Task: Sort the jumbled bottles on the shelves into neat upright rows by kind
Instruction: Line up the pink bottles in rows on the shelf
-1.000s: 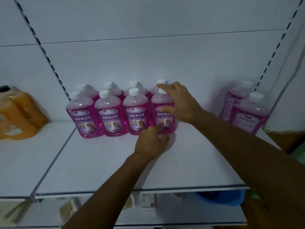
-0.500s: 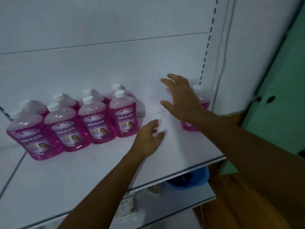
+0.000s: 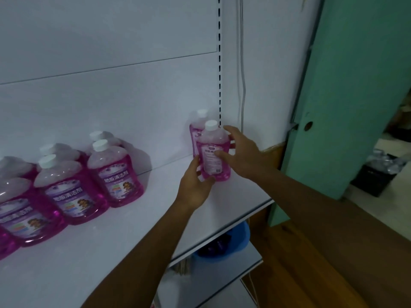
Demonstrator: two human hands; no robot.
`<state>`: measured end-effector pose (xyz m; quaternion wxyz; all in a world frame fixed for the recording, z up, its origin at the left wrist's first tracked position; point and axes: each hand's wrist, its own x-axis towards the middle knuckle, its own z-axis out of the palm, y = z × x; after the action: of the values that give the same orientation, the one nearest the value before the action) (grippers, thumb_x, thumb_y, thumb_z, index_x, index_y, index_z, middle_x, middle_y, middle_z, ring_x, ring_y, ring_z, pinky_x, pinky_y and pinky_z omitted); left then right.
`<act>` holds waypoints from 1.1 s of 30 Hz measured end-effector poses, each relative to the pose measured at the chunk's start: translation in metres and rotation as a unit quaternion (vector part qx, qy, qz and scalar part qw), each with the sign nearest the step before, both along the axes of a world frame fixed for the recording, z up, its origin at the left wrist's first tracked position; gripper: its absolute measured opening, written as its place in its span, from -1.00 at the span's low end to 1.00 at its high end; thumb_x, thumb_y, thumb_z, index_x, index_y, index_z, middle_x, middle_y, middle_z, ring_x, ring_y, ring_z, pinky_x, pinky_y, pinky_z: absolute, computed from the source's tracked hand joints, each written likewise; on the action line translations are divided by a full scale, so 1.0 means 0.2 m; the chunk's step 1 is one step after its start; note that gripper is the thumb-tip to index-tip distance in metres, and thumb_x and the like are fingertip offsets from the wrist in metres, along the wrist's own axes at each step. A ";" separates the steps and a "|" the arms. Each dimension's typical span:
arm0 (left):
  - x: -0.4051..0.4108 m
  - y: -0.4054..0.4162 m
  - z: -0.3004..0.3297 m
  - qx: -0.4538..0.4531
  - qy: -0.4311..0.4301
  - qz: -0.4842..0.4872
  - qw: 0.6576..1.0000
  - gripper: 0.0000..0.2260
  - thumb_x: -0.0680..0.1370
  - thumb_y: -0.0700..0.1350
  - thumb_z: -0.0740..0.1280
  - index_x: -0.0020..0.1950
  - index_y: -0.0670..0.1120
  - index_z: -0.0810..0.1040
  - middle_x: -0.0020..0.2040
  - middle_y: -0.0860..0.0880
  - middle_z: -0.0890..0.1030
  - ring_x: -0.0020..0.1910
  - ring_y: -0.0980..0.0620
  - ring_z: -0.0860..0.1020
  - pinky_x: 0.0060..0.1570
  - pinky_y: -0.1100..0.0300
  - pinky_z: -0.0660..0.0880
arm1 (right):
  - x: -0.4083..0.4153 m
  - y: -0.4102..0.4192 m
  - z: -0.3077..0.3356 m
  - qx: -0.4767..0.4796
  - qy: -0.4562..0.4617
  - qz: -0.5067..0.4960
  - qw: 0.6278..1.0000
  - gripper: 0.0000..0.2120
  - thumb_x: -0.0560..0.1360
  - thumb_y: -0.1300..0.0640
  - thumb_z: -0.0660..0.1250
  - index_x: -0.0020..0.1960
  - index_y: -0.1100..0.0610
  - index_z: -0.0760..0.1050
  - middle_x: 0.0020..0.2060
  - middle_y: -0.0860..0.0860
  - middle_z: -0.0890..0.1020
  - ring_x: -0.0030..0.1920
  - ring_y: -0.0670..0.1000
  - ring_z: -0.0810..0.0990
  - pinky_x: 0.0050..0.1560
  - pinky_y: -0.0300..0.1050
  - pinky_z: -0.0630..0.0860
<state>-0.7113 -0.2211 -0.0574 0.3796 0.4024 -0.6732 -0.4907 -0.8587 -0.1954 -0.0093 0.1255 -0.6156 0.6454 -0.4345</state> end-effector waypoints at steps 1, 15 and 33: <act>0.00 -0.01 -0.01 0.005 0.012 0.001 1.000 -0.47 0.53 -0.16 0.40 0.47 -0.02 0.32 0.22 0.09 0.50 -0.01 0.23 0.54 -0.18 0.49 0.50 | 0.01 -0.01 -0.01 -0.001 0.002 0.008 1.000 -0.38 0.49 0.05 0.42 0.46 0.06 0.23 0.31 0.05 0.47 0.25 0.05 0.50 0.18 -0.19 0.42; 0.22 0.00 -0.01 -0.023 0.062 0.118 0.991 -0.54 0.41 -0.14 0.53 0.27 -0.03 0.49 0.10 0.07 0.62 0.05 0.09 0.61 0.00 0.18 0.61 | 0.32 -0.12 0.03 0.008 0.058 0.112 0.992 -0.37 0.33 -0.22 0.49 0.23 0.10 0.39 0.07 0.02 0.56 0.02 0.02 0.57 0.10 -0.04 0.56; 0.48 -0.03 0.02 0.002 0.008 0.201 0.980 -0.63 0.49 -0.19 0.44 0.26 -0.10 0.44 0.17 0.00 0.60 0.13 0.02 0.59 0.12 0.06 0.56 | 0.42 -0.41 0.18 0.069 -0.062 0.294 0.951 -0.46 0.27 0.00 0.59 0.19 0.06 0.52 -0.04 -0.03 0.68 -0.10 -0.03 0.68 -0.01 -0.03 0.64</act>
<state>-0.6143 -0.2277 -0.0543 0.4748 0.5265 -0.5748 -0.4085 -0.7739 -0.2781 0.0273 0.3300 -0.7396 0.4551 -0.3700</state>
